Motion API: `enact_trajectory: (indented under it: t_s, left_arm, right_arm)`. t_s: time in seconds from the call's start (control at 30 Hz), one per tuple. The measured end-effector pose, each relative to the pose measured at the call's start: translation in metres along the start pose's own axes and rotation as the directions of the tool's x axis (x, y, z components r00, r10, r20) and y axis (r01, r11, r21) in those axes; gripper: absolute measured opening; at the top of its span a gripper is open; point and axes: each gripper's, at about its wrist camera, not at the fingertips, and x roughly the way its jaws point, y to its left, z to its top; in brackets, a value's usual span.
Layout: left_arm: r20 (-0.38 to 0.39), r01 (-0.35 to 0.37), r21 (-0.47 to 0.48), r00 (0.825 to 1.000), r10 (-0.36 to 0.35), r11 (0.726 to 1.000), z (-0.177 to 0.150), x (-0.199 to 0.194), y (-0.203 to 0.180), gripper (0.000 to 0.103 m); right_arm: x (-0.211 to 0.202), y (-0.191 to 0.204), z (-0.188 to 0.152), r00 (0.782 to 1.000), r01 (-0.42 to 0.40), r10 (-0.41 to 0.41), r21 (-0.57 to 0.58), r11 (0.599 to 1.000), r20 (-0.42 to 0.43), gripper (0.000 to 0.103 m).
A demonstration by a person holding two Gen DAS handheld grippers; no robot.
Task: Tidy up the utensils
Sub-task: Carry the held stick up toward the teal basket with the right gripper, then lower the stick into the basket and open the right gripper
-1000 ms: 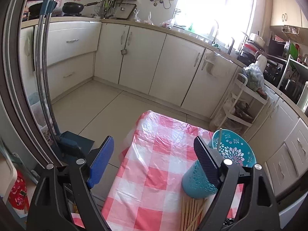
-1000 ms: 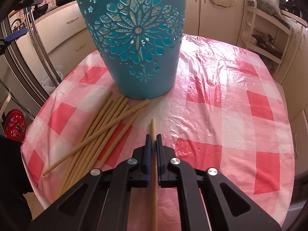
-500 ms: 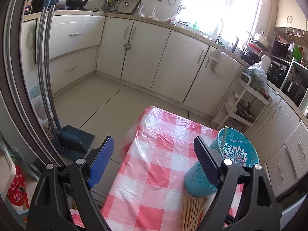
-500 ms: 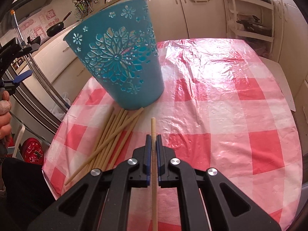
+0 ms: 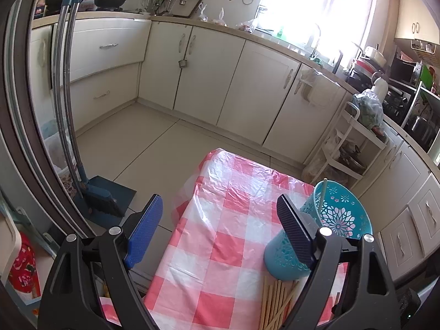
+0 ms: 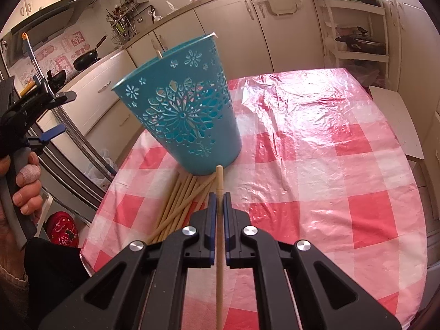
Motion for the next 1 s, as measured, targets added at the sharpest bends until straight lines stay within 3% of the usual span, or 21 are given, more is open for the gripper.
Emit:
enact_trajectory:
  t_s: [0.57,0.83,1.0]
  left_arm:
    - [-0.004,-0.015,-0.015,1.000,0.015,1.000,-0.001,0.001,0.005,0.081]
    - [-0.003,-0.015,-0.035,1.000,0.015,0.999,0.000,-0.001,0.012,0.081]
    - [-0.007,-0.018,-0.048,1.000,0.018,0.999,0.000,0.000,0.016,0.081]
  right_arm:
    - [-0.061,0.026,0.038,0.979,-0.120,0.119,-0.004,0.993,0.163,0.006]
    - [-0.085,0.047,0.067,0.950,-0.190,0.195,-0.041,0.981,0.246,0.006]
    - [-0.097,0.063,0.093,0.919,-0.237,0.247,-0.070,0.969,0.307,0.006]
